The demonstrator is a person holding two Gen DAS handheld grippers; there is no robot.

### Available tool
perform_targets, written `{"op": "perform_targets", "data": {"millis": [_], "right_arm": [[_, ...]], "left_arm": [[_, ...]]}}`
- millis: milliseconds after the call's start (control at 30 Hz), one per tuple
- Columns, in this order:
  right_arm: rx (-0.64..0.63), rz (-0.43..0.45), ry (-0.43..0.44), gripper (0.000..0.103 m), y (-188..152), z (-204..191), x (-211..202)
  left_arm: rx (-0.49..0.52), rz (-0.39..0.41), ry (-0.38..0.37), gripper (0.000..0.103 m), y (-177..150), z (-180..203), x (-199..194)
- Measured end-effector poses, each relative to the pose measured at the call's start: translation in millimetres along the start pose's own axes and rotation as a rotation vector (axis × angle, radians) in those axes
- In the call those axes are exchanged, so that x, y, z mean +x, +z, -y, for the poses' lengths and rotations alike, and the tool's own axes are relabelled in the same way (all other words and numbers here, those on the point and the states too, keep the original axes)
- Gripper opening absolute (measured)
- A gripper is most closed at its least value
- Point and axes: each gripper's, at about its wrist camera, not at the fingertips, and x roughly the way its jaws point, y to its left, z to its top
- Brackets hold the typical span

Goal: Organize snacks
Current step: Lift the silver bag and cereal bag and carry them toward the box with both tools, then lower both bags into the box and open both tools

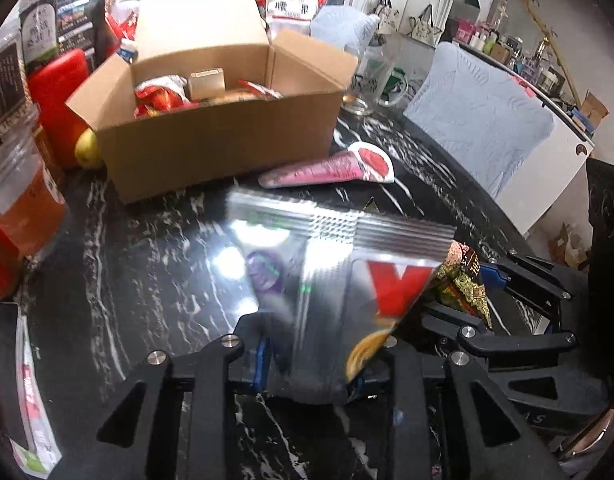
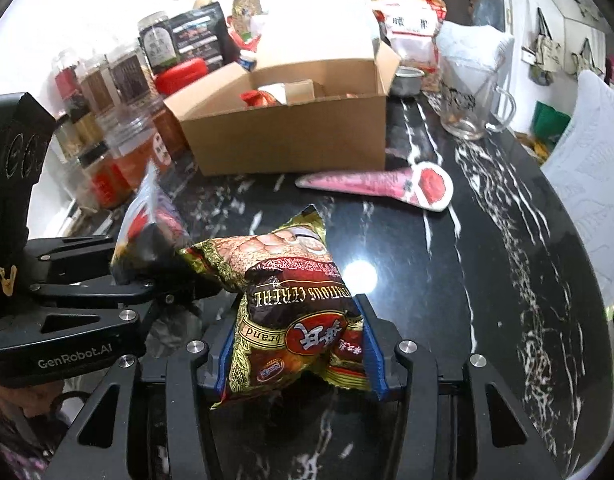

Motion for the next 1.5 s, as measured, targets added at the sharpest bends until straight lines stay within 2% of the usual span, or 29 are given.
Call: {"op": "perform_targets", "data": {"millis": [467,833,1167,1500], "right_arm": [[-0.065,0.095,0.040,0.050,34,-22,-14],[-0.113,0.174,0.050,0.050,75,-35,-21],[-0.151,0.222,0.053,0.050,113,-39,-17],[-0.155,0.269,0.040,0.050,146,-31,-10]], "left_arm": [[-0.012,0.124,0.034,0.028,24,-11,-35],[-0.023,0.240,0.048,0.028,61,-29,-58],[-0.019,0.303,0.079,0.028,94,-41,-64],[-0.012,0.324,0.064,0.028,131,-48,-55]]}}
